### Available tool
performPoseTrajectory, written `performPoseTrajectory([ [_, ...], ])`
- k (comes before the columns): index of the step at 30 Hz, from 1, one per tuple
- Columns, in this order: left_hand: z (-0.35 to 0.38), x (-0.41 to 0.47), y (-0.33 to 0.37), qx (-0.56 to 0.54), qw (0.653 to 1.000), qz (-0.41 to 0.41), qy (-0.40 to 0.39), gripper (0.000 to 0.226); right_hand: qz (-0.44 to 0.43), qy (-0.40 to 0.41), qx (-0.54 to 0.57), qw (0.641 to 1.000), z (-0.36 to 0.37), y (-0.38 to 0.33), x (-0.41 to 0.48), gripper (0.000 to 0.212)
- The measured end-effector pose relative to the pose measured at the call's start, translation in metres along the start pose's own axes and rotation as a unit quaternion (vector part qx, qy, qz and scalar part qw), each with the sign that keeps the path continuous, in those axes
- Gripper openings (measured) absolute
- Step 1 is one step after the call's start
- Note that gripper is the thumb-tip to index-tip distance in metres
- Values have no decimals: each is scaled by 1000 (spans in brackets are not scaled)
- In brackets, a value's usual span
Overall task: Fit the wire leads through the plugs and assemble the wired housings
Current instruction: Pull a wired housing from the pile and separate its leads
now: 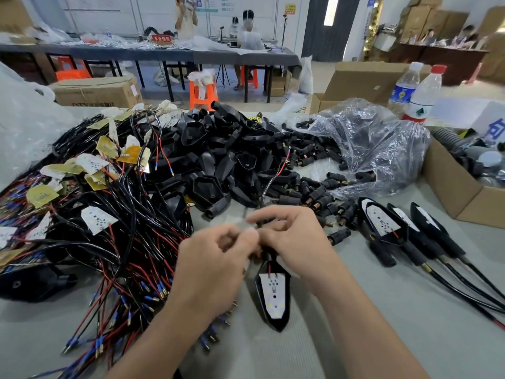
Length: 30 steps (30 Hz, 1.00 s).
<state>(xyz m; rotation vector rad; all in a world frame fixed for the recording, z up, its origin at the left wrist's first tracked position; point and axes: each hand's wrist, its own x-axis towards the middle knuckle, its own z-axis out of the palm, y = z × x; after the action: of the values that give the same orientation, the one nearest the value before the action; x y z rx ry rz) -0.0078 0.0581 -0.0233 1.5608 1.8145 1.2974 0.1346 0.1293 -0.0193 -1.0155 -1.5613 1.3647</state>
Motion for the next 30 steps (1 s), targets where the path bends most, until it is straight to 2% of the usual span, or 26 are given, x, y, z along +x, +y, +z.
performPoseTrajectory([
  [3, -8, 10, -7, -44, 997, -31, 60, 21, 19, -144, 6, 989, -7, -5, -7, 23],
  [5, -9, 17, -15, -104, 990, -82, 50, 18, 28, -232, -34, 972, -9, -8, -10, 25],
  [9, -8, 28, -20, -250, 953, -168, 33, 30, 32, -359, -113, 926, -6, -10, -13, 23],
  [14, -19, 30, -20, -356, 920, -156, 53, 34, 82, -416, -114, 898, -16, -8, -13, 22],
  [18, -22, 29, -22, -296, 942, -92, 126, 34, 95, -456, -98, 879, -19, -9, -14, 19],
  [20, -22, 31, -26, -225, 960, -63, 151, 24, 79, -420, -117, 897, -18, -7, -14, 20],
  [21, -22, 32, -28, -190, 969, -55, 149, 20, 73, -377, -127, 915, -17, -6, -13, 23],
  [25, -23, 28, -31, -7, 990, -5, 142, 28, 52, -92, -38, 994, -17, -3, 0, 28],
  [26, -24, 26, -29, 48, 988, 14, 146, 24, 41, -13, -35, 998, -17, -1, 4, 32],
  [28, -24, 23, -25, 139, 977, 50, 157, 16, 23, 108, -126, 986, -16, 4, 10, 36],
  [30, -24, 21, -23, 196, 962, 78, 175, 15, 0, 131, -237, 963, -10, 10, 8, 30],
])
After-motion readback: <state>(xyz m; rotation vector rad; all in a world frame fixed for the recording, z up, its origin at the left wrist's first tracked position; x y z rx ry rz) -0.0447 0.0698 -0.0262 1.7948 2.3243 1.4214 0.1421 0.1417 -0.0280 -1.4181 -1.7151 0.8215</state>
